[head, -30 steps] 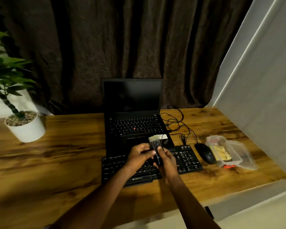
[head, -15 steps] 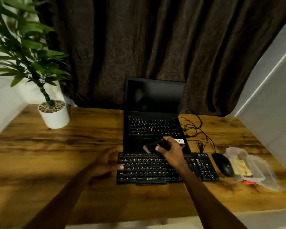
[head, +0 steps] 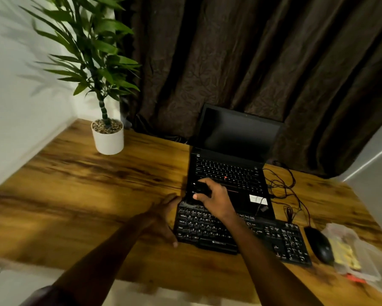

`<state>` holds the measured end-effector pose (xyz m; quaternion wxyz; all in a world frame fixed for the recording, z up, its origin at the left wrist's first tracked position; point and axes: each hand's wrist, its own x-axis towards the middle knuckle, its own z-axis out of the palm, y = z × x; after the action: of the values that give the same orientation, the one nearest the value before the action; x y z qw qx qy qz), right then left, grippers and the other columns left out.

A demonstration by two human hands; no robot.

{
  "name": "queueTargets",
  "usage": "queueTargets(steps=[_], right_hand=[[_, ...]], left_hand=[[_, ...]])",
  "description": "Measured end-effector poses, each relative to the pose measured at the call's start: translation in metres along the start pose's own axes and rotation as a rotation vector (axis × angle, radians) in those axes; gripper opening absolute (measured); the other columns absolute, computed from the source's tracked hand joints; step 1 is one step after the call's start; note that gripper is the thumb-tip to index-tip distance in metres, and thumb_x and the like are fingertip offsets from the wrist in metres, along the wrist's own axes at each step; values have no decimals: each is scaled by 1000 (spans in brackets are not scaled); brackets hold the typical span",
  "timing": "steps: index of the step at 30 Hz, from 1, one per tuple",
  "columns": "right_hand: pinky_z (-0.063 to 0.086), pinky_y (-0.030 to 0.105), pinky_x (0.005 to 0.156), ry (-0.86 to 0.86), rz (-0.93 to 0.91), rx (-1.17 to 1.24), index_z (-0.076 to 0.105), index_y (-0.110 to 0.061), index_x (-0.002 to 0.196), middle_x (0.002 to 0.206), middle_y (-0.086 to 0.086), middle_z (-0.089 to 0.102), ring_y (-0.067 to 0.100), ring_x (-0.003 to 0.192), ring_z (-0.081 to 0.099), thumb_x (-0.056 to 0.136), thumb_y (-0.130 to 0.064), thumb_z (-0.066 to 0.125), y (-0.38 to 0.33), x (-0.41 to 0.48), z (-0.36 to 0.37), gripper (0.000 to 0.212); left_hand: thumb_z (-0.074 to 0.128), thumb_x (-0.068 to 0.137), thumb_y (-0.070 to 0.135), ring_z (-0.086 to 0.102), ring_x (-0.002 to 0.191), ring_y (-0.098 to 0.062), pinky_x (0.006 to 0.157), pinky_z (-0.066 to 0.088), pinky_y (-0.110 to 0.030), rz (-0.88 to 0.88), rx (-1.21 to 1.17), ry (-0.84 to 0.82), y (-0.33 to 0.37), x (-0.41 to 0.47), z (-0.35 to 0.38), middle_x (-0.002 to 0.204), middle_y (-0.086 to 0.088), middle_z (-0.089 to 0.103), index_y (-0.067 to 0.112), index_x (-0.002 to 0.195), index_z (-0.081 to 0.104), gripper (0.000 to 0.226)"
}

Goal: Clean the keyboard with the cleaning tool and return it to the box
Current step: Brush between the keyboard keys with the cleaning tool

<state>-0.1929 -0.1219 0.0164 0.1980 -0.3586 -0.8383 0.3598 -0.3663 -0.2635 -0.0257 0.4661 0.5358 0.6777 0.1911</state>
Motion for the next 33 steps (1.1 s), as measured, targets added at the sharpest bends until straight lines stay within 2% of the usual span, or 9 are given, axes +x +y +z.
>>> queueTargets(steps=[3, 6, 12, 16, 18, 21, 25, 28, 33], right_hand=[[58, 18, 72, -35, 43, -26, 60, -21, 119, 101, -4, 69, 0, 87, 66, 85, -10, 74, 3, -1, -11, 39], [54, 11, 64, -26, 62, -53, 59, -20, 120, 101, -4, 69, -2, 85, 65, 87, -11, 72, 10, -4, -22, 38], [56, 15, 66, -61, 40, -49, 59, -23, 119, 99, -5, 68, 0, 86, 66, 87, -10, 72, 2, 1, -9, 37], [55, 15, 64, -102, -15, -39, 59, -22, 117, 98, 0, 69, 2, 84, 67, 87, -10, 72, -14, 9, 10, 35], [54, 14, 63, -103, -29, -37, 60, -20, 117, 99, 0, 69, 2, 85, 67, 87, -9, 72, -18, 10, 14, 34], [56, 17, 63, -115, 0, -36, 58, -22, 120, 99, -4, 67, 2, 82, 67, 88, -9, 70, -15, 7, 5, 36], [61, 27, 61, -110, 30, -110, 55, -22, 125, 96, -3, 66, 11, 75, 70, 89, -13, 70, -4, 4, -11, 40], [59, 23, 62, -93, 42, -123, 55, -22, 126, 97, -5, 65, 7, 79, 68, 89, -13, 70, -4, 1, -11, 41], [56, 16, 62, -94, 2, -73, 57, -21, 122, 100, -1, 66, 7, 84, 68, 88, -11, 70, -17, 3, 10, 38]], left_hand=[[97, 51, 37, 8, 153, -23, 124, 13, -39, 58, 129, 119, 4, 3, -1, 166, 4, 5, 35, 158, 12, 136], [93, 35, 58, 6, 153, -23, 123, 17, -46, 52, 210, 125, -7, 10, 0, 166, 14, -1, 47, 154, 9, 146], [97, 46, 46, 1, 150, -15, 120, 15, -36, 128, 204, 167, -9, 9, 5, 166, 13, -5, 37, 158, 10, 142], [79, 22, 78, -3, 149, -10, 118, 8, -27, 118, 134, 130, -13, 6, 5, 166, 11, -8, 30, 159, 5, 164], [69, 15, 88, -6, 150, -14, 121, 7, -30, 88, 145, 134, -17, 8, 4, 165, 12, -12, 30, 159, 3, 169], [70, 15, 88, -8, 151, -20, 124, 13, -43, 79, 192, 145, -19, 11, 5, 164, 19, -11, 37, 158, 7, 165], [93, 35, 62, -9, 151, -21, 123, 9, -44, 83, 209, 156, -17, 11, 4, 164, 18, -9, 40, 157, 4, 152], [93, 37, 60, -8, 151, -21, 123, 12, -44, 75, 215, 169, -18, 13, 7, 164, 19, -9, 42, 157, 5, 150], [78, 23, 79, -12, 151, -19, 124, 10, -42, 67, 197, 136, -22, 13, 6, 164, 16, -12, 38, 158, 3, 159]])
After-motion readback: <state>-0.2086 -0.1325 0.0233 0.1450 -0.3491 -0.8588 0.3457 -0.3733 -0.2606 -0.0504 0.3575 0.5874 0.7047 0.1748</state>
